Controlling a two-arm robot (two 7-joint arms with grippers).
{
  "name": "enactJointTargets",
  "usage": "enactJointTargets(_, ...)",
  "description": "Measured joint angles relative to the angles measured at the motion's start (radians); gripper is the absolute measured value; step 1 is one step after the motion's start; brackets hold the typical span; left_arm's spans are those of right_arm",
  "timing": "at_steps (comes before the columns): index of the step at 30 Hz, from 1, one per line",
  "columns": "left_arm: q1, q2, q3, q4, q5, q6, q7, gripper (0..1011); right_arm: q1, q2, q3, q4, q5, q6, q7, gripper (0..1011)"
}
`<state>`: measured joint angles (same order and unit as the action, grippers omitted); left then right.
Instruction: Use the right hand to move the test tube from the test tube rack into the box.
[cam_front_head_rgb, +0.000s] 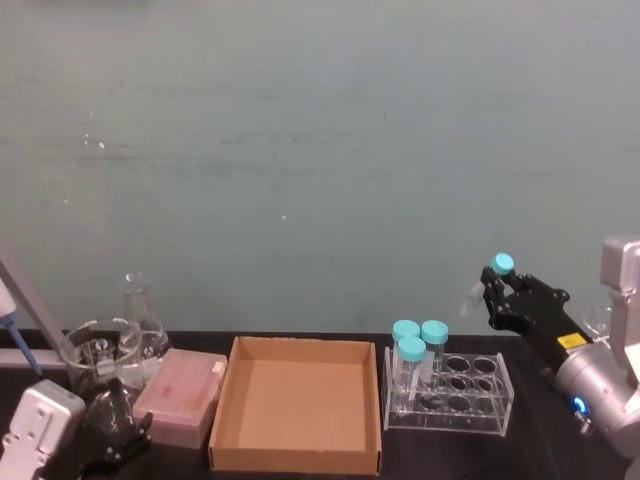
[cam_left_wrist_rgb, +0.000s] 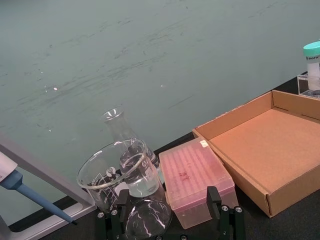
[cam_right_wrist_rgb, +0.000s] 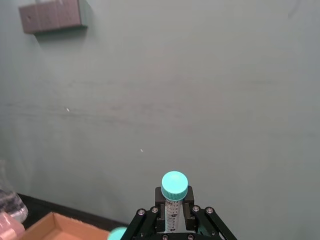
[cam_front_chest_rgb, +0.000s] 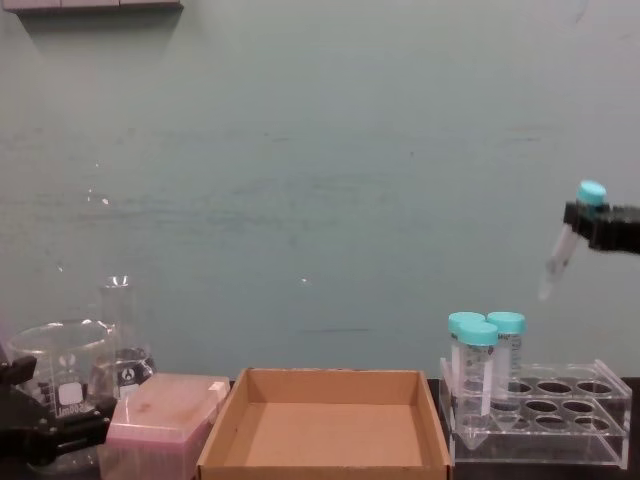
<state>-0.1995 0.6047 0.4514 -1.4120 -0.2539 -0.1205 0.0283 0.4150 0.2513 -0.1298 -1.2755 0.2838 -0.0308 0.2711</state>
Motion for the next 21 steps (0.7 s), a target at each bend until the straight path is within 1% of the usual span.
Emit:
enactJointTargets(3,0.000,0.000,0.000,0.000,0.000,0.000,0.000,1000,0.012,0.002,-0.005,-0.026,0.001,0.014,0.008,209)
enactJointTargets(6,0.000,0.000,0.000,0.000,0.000,0.000,0.000,1000,0.032,0.001,-0.021,-0.045,-0.002,0.031,0.015,208)
enactJointTargets(7,0.000,0.000,0.000,0.000,0.000,0.000,0.000,1000,0.045,-0.002,-0.033,-0.052,-0.005,0.039,0.018,209)
enactJointTargets(8,0.000,0.000,0.000,0.000,0.000,0.000,0.000,1000,0.045,-0.002,-0.033,-0.052,-0.005,0.039,0.018,209)
enactJointTargets(10,0.000,0.000,0.000,0.000,0.000,0.000,0.000,1000,0.073,-0.011,-0.060,-0.061,-0.015,0.052,0.025,209)
enactJointTargets(12,0.000,0.000,0.000,0.000,0.000,0.000,0.000,1000,0.087,-0.020,-0.075,-0.064,-0.018,0.060,0.028,209)
enactJointTargets(13,0.000,0.000,0.000,0.000,0.000,0.000,0.000,1000,0.100,-0.029,-0.089,-0.065,-0.019,0.073,0.031,208)
enactJointTargets(14,0.000,0.000,0.000,0.000,0.000,0.000,0.000,1000,0.100,-0.029,-0.089,-0.065,-0.019,0.073,0.031,208)
enactJointTargets(15,0.000,0.000,0.000,0.000,0.000,0.000,0.000,1000,0.111,-0.039,-0.104,-0.065,-0.018,0.089,0.035,208)
enactJointTargets(17,0.000,0.000,0.000,0.000,0.000,0.000,0.000,1000,0.123,-0.050,-0.118,-0.065,-0.017,0.108,0.036,209)
enactJointTargets(18,0.000,0.000,0.000,0.000,0.000,0.000,0.000,1000,0.133,-0.061,-0.132,-0.061,-0.016,0.127,0.038,209)
enactJointTargets(20,0.000,0.000,0.000,0.000,0.000,0.000,0.000,1000,0.141,-0.071,-0.145,-0.056,-0.012,0.147,0.038,208)
enactJointTargets(21,0.000,0.000,0.000,0.000,0.000,0.000,0.000,1000,0.149,-0.082,-0.159,-0.049,-0.009,0.168,0.038,209)
